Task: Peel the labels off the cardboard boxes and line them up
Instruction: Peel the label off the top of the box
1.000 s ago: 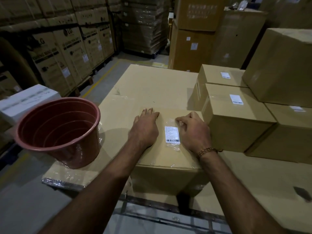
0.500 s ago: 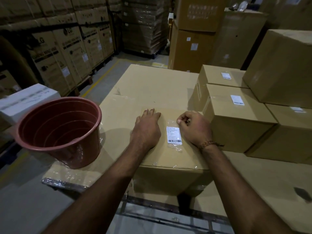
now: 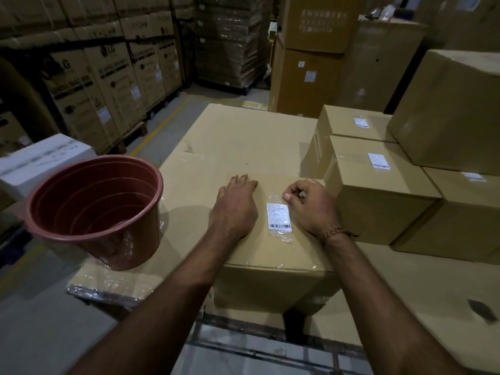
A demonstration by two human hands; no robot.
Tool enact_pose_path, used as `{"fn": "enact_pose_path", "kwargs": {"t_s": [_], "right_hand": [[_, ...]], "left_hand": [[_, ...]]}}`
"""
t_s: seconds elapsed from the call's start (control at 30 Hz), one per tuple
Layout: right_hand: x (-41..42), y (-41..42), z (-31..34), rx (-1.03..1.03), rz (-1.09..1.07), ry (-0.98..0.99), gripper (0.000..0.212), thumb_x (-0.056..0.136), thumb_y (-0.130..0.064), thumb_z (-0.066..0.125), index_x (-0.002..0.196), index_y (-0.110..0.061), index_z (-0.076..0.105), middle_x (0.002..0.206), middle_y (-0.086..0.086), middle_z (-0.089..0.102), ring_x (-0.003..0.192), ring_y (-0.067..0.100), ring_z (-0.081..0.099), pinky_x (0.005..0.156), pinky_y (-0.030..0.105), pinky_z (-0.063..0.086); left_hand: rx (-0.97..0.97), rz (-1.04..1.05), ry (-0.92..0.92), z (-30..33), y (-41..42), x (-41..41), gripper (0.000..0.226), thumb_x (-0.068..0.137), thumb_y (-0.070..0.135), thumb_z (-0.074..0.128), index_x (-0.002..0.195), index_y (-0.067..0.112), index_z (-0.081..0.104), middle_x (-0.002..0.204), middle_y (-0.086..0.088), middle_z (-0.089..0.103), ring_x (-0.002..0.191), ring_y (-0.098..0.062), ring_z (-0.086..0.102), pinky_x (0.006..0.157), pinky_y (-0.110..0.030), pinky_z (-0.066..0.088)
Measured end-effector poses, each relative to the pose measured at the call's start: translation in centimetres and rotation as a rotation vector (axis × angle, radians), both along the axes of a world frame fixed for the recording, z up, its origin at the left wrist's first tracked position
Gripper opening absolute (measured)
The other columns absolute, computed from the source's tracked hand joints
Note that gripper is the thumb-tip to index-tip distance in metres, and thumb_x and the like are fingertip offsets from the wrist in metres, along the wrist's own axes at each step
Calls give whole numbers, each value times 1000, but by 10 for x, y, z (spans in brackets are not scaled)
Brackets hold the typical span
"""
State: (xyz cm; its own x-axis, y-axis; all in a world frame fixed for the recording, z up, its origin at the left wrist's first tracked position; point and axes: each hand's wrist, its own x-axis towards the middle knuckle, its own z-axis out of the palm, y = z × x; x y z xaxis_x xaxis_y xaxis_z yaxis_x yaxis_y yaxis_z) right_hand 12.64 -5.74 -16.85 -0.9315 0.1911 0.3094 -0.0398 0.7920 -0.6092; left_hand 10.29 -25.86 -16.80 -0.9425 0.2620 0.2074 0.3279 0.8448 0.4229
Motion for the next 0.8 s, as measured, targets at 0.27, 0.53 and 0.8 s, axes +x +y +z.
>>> {"fn": "enact_pose_path", "kwargs": {"t_s": [0.27,0.53,0.8], "right_hand": [[1,4,-1,-51,17,25,9,87,-24,77,80,-29,74,90,-11,68,85,4,61,81,33,53],[1,7,-3,-102,37,38,8,89,-25,75,83,-29,72,92,-13,69,87,1,62,81,32,53],[-2,12,-8,-166,84,44,5,88,-28,75,85,-31,73,92,-14,69,77,3,58,74,33,53]], "left_hand": [[7,-1,-4,-1,0,-1,54,103,8,38,154,22,46,168,-3,33,158,-24,20,126,-47,23],[5,2,17,-2,0,-1,53,102,7,39,153,22,47,166,-3,36,156,-23,24,125,-45,25],[14,2,18,-3,0,-2,53,102,7,39,152,22,49,166,-2,37,157,-23,24,125,-45,26]]}}
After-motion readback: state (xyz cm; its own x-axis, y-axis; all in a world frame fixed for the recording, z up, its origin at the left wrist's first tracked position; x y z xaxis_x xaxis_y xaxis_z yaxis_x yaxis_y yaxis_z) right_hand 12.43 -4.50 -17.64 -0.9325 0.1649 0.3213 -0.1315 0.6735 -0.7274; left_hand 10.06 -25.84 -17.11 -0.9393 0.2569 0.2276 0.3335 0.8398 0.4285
